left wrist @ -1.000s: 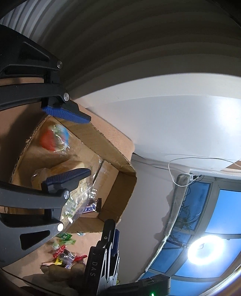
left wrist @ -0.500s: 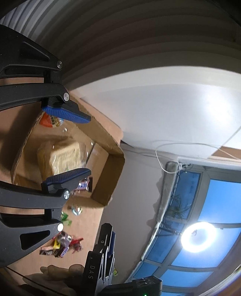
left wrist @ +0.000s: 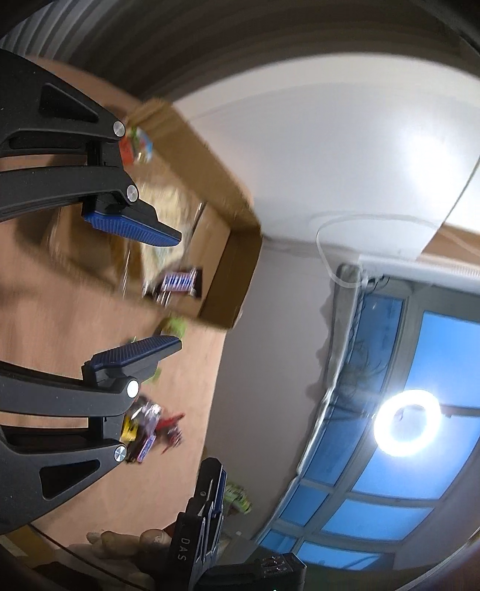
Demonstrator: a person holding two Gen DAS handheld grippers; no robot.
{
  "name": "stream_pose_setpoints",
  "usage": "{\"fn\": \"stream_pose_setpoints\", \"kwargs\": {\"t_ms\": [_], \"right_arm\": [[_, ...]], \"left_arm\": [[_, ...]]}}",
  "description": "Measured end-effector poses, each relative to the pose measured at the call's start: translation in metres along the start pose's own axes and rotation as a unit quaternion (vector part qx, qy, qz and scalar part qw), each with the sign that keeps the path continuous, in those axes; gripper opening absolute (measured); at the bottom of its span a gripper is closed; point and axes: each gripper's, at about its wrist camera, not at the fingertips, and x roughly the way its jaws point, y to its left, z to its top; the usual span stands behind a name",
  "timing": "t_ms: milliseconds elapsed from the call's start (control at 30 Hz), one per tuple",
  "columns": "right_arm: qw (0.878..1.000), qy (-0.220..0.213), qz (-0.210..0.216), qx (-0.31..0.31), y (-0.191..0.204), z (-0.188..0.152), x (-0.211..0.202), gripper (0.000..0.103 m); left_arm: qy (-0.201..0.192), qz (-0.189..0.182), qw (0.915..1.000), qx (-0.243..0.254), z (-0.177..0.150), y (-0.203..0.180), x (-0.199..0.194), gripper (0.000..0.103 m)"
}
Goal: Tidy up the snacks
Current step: 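Grasp a Snickers bar with the right gripper while the left grasps the wrapped pastry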
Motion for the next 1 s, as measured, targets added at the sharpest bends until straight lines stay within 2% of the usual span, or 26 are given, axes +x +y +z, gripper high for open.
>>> {"fn": "stream_pose_setpoints", "kwargs": {"t_ms": [233, 433, 633, 700, 1000], "right_arm": [[0.999, 0.031, -0.031, 0.024, -0.043, -0.039, -0.007, 0.047], [0.997, 0.061, -0.034, 0.034, -0.067, -0.062, 0.000, 0.047], [0.995, 0.089, -0.017, 0.032, -0.079, -0.075, 0.019, 0.047], [0.995, 0.095, -0.008, 0.029, -0.081, -0.077, 0.026, 0.047], [0.993, 0.111, 0.025, 0.027, -0.087, -0.082, 0.048, 0.047]], "left_arm": [[0.035, -0.036, 0.9986, 0.019, -0.012, -0.038, 0.026, 0.049], [0.064, -0.068, 0.9949, 0.037, -0.017, -0.068, 0.045, 0.049], [0.090, -0.099, 0.9877, 0.081, -0.018, -0.099, 0.070, 0.049], [0.101, -0.109, 0.9848, 0.090, -0.018, -0.106, 0.080, 0.052], [0.137, -0.137, 0.9706, 0.143, -0.019, -0.125, 0.120, 0.054]]}}
